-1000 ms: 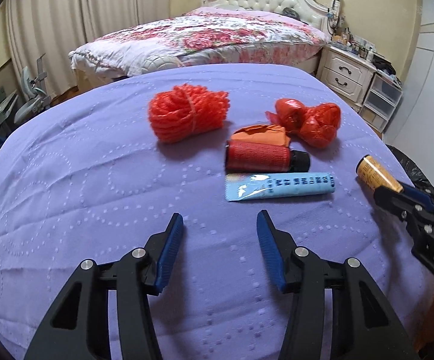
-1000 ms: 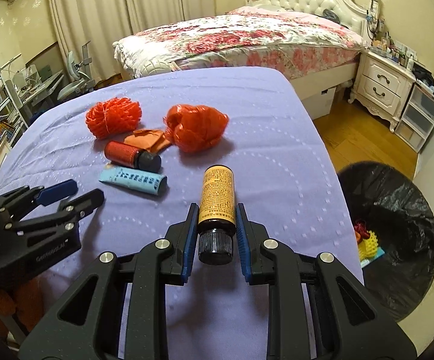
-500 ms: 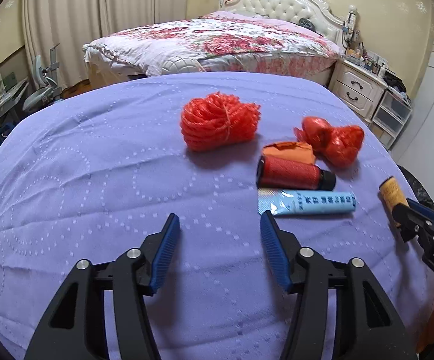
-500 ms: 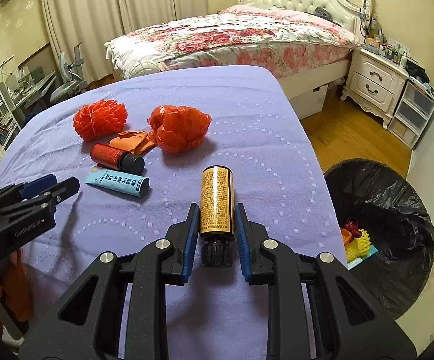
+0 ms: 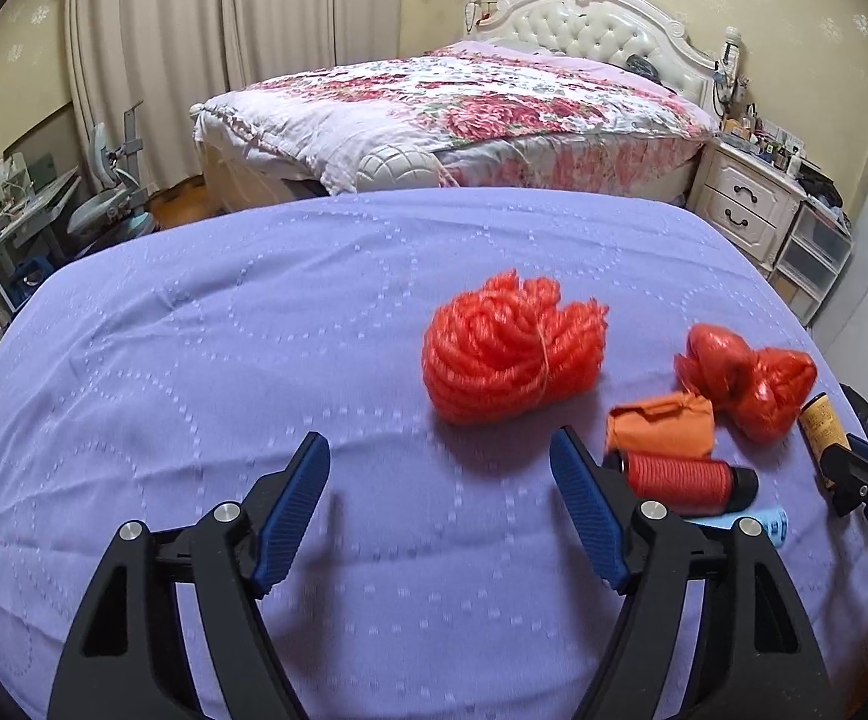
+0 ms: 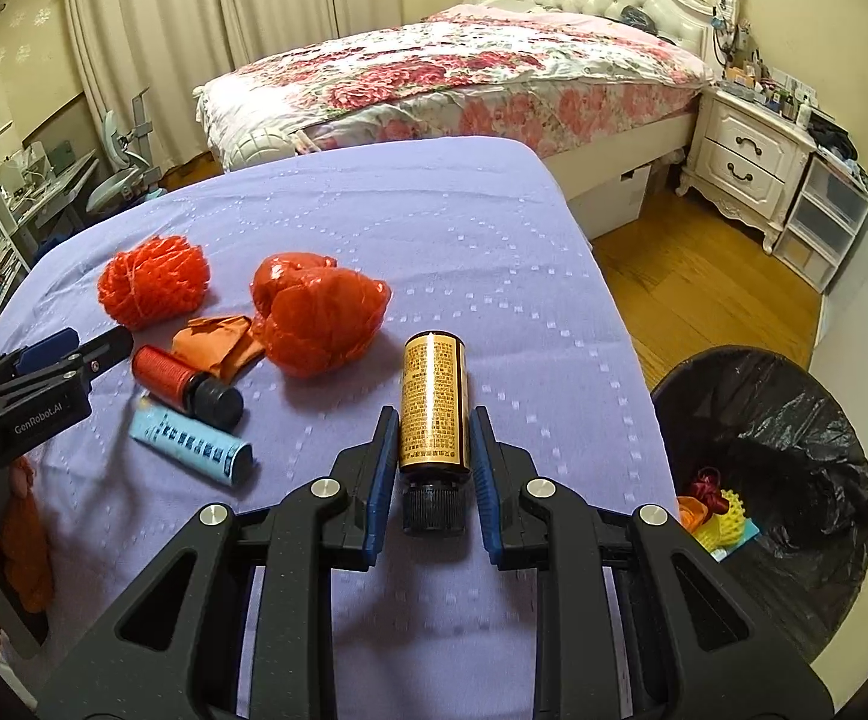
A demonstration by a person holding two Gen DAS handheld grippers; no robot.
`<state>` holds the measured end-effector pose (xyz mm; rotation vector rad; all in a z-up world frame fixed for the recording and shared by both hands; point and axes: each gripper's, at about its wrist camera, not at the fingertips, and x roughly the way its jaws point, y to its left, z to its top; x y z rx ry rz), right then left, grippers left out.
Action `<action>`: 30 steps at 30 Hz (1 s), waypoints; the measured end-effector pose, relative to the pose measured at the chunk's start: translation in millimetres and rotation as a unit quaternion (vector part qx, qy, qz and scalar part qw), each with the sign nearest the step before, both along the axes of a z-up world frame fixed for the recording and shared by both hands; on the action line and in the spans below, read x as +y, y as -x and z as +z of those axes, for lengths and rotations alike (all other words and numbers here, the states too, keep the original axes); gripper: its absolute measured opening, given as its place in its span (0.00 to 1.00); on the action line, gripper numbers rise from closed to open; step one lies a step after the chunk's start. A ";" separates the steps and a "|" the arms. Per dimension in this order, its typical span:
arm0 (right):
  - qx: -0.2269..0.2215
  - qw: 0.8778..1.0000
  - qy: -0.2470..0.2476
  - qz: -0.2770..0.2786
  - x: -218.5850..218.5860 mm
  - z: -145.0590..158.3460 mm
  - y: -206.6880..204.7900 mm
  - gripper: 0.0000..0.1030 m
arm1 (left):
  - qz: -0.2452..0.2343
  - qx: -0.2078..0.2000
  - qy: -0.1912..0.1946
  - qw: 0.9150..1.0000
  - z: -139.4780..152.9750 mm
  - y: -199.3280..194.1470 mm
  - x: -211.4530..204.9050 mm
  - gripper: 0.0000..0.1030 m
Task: Collect trash
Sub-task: 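Grasp the red mesh net ball with the left tool while the right tool holds the bottle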
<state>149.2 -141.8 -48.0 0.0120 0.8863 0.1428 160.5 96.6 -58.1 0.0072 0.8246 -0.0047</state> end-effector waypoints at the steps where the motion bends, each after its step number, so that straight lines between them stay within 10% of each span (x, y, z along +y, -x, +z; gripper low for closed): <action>1: 0.000 1.000 -0.001 -0.001 0.1 0.0 -1.9 0.23 | -0.002 -0.001 -0.002 1.000 -0.2 -2.3 0.4 0.73; 11: 0.006 1.000 0.001 0.002 3.1 -5.8 -6.4 0.23 | -0.012 0.004 0.011 1.000 -0.9 -23.7 1.9 0.75; 14: 0.006 1.000 0.001 0.002 3.7 -6.3 -5.8 0.23 | -0.028 0.007 0.016 0.999 -1.9 -24.9 -0.6 0.44; 30: 0.002 1.000 0.000 0.008 6.6 -3.5 10.4 0.23 | -0.014 -0.031 0.019 0.999 5.8 15.4 -0.7 0.35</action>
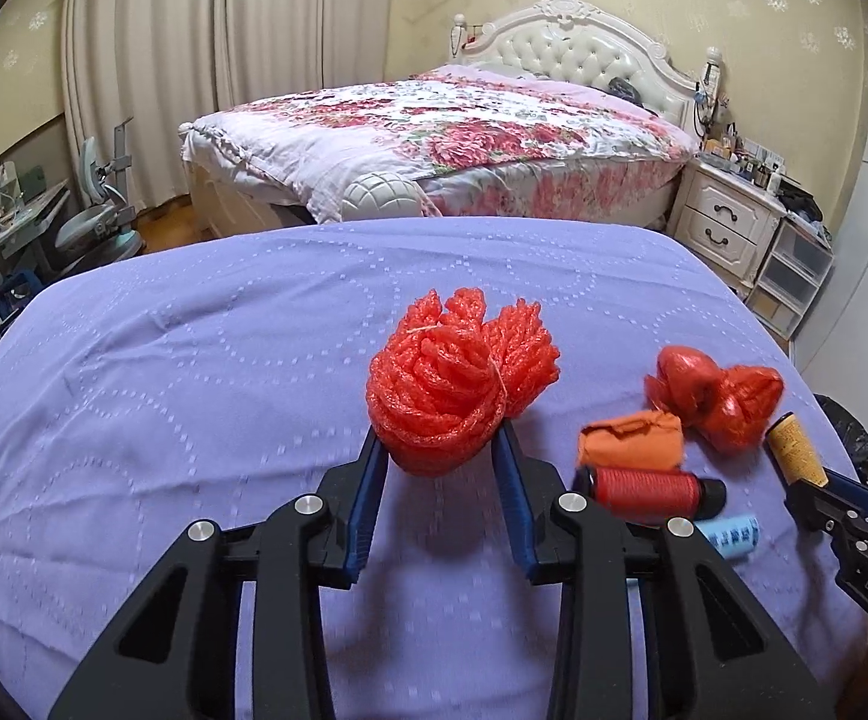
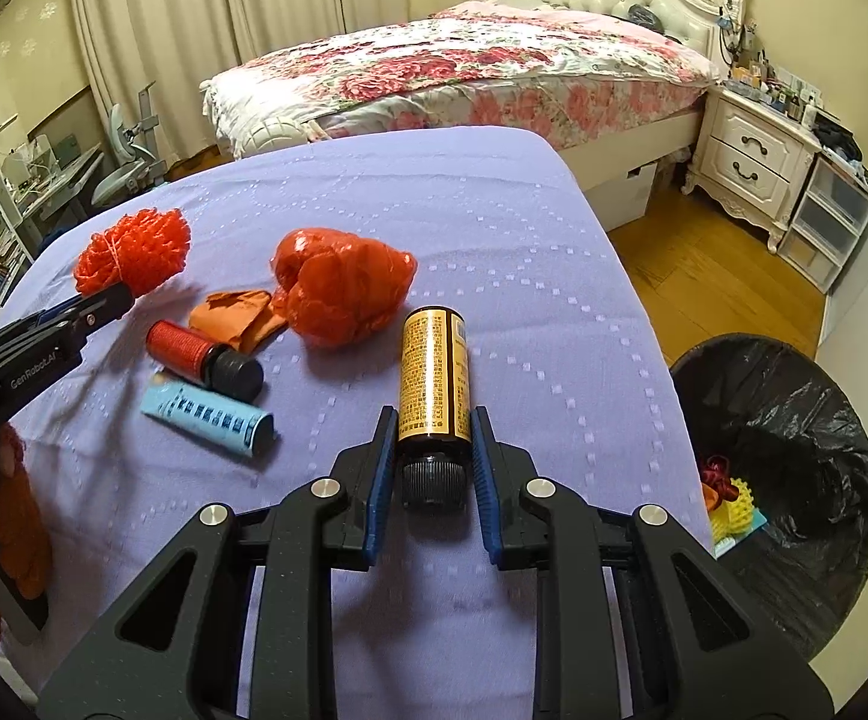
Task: Collect trash
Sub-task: 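Grasp the red mesh net ball with the left tool while the right tool holds the bottle, then carry the bottle and mesh ball over the trash bin and open both tools to drop them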
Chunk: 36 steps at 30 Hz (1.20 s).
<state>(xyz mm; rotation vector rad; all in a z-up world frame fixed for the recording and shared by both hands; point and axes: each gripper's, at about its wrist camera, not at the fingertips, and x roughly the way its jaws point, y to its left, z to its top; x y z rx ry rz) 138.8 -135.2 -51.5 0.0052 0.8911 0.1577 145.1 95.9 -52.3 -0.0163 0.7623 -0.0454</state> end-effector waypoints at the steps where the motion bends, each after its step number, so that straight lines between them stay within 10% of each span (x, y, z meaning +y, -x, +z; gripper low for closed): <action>1: 0.000 1.000 -0.001 0.000 -0.4 0.2 3.8 0.23 | 0.001 -0.001 0.000 1.000 0.6 6.7 -0.9 0.35; 36: -0.031 0.994 0.012 -0.103 -109.9 0.7 93.0 0.23 | -0.093 -0.029 0.014 0.995 14.4 103.3 -137.6 0.35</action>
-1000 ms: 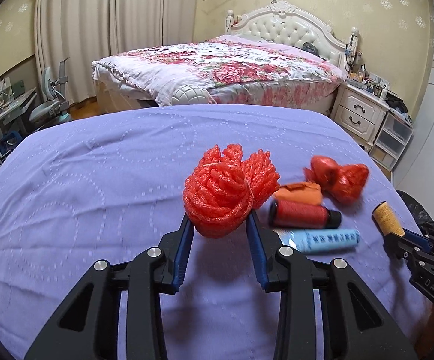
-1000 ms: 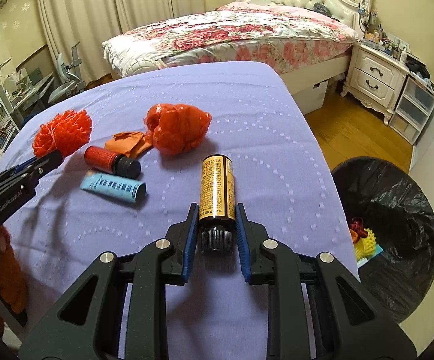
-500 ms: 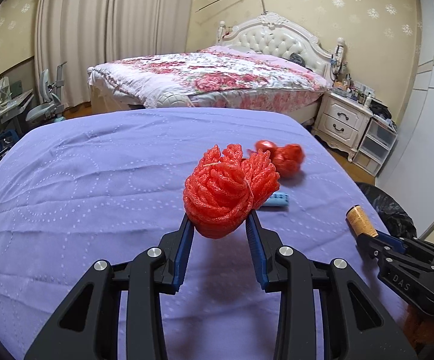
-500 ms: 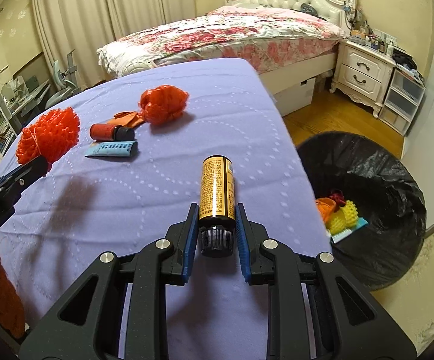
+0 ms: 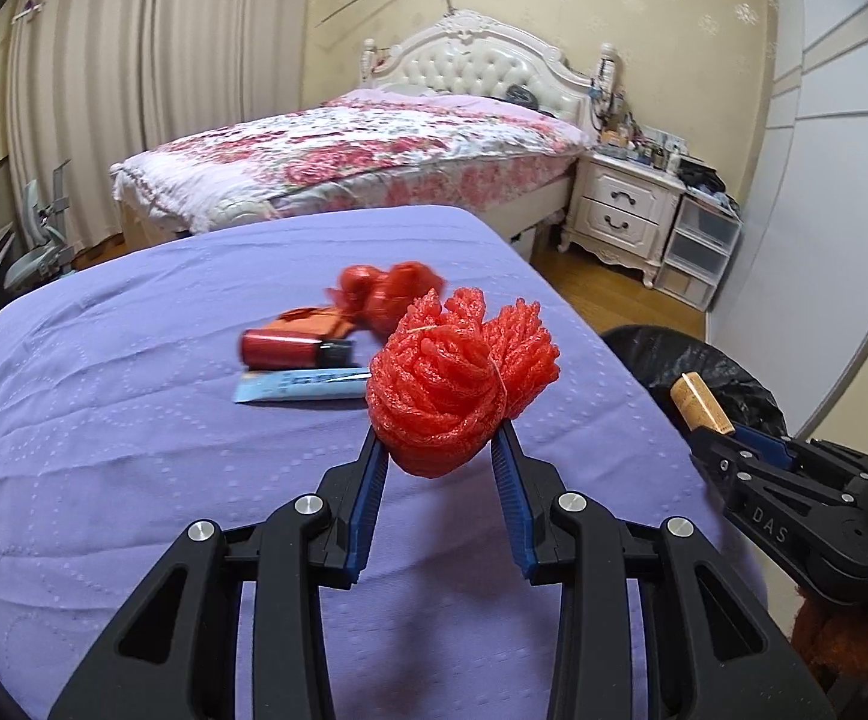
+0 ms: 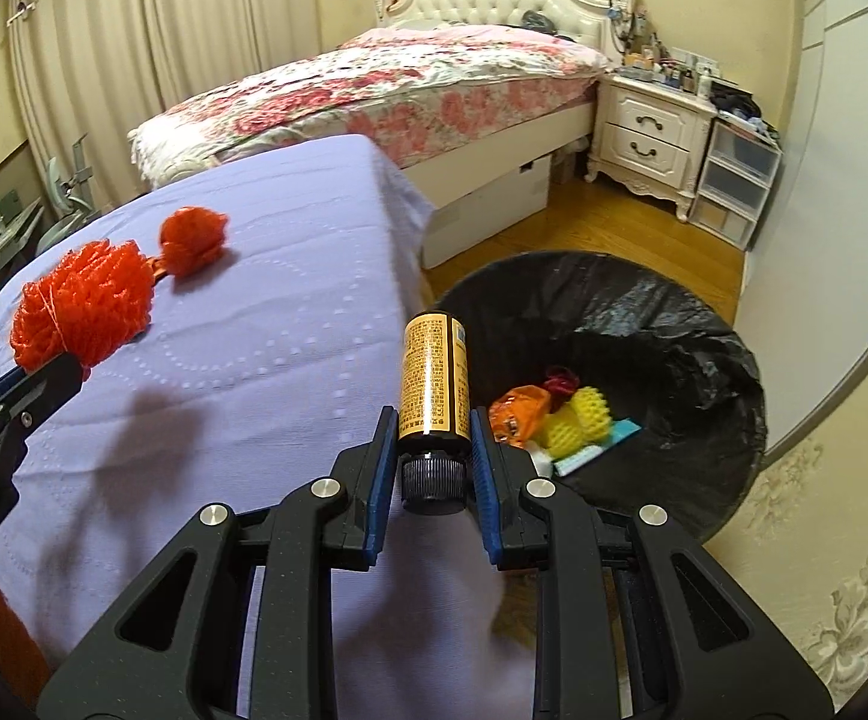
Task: Collect trash
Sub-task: 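Carry the bottle and mesh ball over the trash bin and open both tools to drop them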
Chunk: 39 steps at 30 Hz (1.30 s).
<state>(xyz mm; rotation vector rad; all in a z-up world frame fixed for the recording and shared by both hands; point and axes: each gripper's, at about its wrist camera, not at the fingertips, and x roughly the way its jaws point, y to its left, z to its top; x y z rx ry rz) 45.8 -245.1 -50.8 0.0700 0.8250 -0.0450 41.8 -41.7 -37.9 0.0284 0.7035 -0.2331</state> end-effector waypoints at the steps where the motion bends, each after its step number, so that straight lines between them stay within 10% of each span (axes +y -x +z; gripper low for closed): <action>1: 0.000 1.000 -0.001 -0.005 -4.9 0.0 -0.4 0.23 | -0.006 0.002 0.000 1.000 -0.9 -2.1 -7.2 0.35; 24: -0.013 0.996 -0.025 -0.082 -91.4 1.8 -23.7 0.23 | -0.079 0.022 -0.025 0.996 -20.5 -50.5 -131.8 0.37; 29: -0.017 0.995 -0.026 -0.098 -100.2 -0.3 -28.1 0.41 | -0.071 0.034 -0.021 0.997 -22.1 -55.5 -130.7 0.61; 39: -0.019 0.995 -0.027 -0.094 -91.3 3.2 -24.3 0.41 | -0.029 0.031 -0.032 0.999 -16.8 -49.0 -99.9 0.69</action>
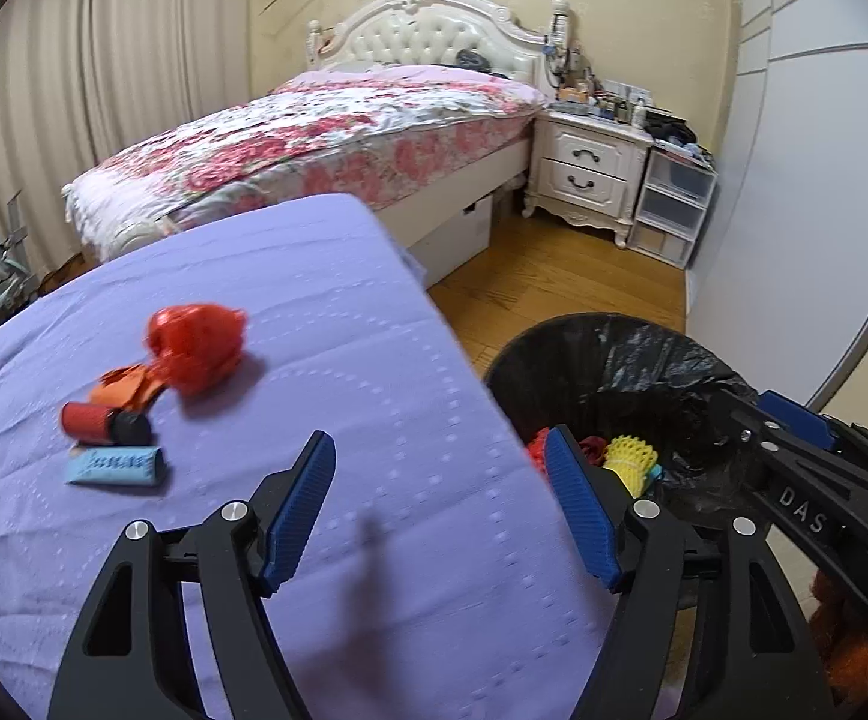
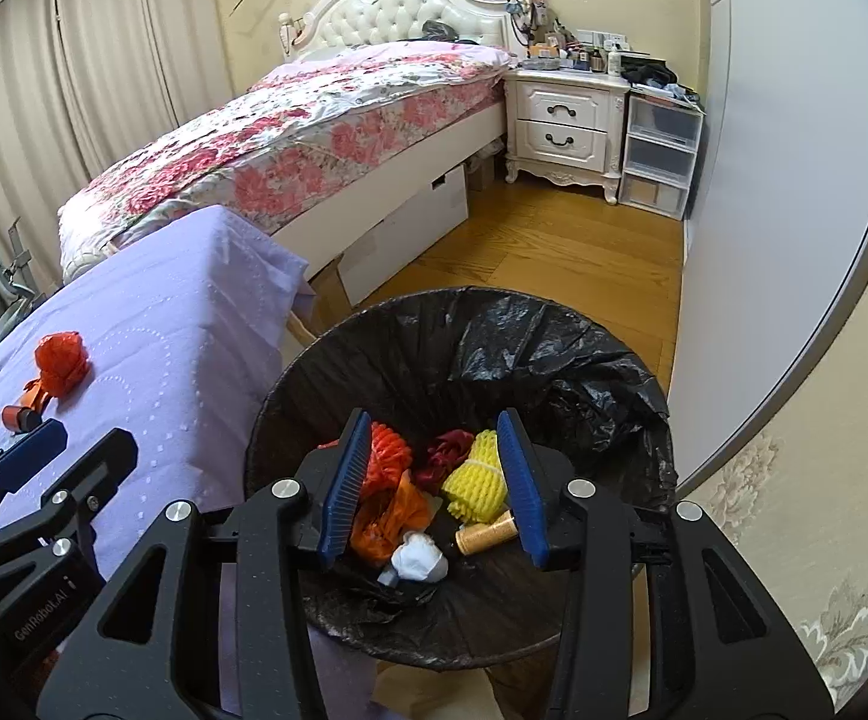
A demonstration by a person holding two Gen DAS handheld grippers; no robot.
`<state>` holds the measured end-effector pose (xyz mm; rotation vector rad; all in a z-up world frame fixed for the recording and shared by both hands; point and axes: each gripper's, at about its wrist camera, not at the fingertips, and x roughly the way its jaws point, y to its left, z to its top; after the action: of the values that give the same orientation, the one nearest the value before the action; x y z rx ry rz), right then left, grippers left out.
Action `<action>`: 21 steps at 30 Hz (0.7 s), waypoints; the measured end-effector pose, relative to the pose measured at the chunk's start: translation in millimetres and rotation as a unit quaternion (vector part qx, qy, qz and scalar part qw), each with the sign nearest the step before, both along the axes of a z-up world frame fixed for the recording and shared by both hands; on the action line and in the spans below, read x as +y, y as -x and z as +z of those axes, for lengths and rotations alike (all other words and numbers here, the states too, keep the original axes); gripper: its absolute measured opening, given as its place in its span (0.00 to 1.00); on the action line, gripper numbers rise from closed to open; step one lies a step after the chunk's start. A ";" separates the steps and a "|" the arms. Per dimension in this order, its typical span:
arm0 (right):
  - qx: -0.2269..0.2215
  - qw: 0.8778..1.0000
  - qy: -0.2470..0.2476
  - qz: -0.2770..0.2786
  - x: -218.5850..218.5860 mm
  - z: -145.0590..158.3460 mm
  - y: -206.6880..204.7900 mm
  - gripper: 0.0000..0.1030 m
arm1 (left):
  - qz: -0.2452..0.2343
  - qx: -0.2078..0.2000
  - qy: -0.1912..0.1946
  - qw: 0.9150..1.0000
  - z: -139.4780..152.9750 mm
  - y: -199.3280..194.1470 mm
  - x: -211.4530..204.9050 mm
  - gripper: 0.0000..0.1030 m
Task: Collect trash
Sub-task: 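Carry the bottle and mesh ball over the trash bin and open both tools to drop them, then move both open tools back over the remaining items on the table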
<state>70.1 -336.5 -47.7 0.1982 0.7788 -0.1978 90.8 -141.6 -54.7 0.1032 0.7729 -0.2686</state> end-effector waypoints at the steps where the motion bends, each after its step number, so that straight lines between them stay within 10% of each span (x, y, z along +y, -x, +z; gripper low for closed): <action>1: 0.001 1.000 -0.001 0.003 3.7 -0.2 0.5 0.41 | 0.006 0.004 0.000 1.000 -0.4 1.8 4.2 0.69; 21: 0.026 0.982 -0.014 0.187 158.2 1.9 -31.6 0.42 | 0.181 0.067 -0.008 0.981 -13.1 0.1 169.7 0.69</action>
<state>101.7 -178.2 -45.7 0.0710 0.8556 0.1637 90.7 28.0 -67.7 -0.0416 0.9110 0.0772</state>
